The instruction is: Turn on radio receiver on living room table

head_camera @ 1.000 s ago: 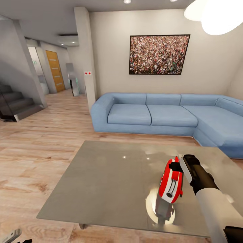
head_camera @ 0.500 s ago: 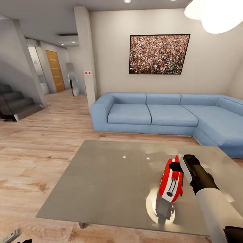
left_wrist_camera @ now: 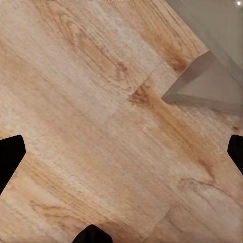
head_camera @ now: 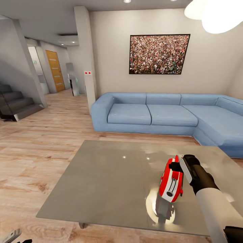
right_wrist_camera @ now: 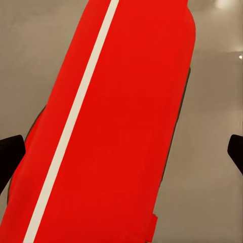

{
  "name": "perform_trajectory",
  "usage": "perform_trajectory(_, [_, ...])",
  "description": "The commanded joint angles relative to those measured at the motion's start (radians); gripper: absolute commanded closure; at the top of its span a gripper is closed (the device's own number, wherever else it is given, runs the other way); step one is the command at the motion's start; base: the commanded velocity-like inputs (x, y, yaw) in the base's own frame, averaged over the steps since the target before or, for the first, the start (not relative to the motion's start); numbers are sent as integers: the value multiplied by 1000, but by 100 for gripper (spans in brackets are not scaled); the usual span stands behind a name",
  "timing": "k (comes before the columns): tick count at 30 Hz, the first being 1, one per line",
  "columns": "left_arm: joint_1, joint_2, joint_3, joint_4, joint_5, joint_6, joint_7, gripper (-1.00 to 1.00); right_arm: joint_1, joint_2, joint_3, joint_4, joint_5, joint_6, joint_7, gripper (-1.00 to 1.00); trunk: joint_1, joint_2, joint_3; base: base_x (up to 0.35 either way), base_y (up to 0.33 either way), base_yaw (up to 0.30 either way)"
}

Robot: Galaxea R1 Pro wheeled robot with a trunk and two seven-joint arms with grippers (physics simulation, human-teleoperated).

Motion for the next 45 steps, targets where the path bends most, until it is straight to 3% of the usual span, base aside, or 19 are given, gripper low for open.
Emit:
perform_trajectory(1, [0,0,0,0,0,0,0,-100,0,0,0,0,0,0,0,-100,0,0,0,0,0,0])
perform_trajectory(6, [0,1,0,1,0,2,0,-100,0,0,0,0,0,0,0,-100,19,-35,-16,0,0,0])
perform_trajectory(31, [0,1,0,0,0,1,0,-100,0,0,0,0,0,0,-2,-100,19,-35,-16,0,0,0])
perform_trajectory(32, [0,1,0,0,0,1,0,-100,0,0,0,0,0,0,-2,100,19,-35,-16,0,0,0])
perform_trajectory(45, [0,0,0,-11,0,3,0,-100,0,0,0,0,1,2,-2,100,19,-35,-16,0,0,0])
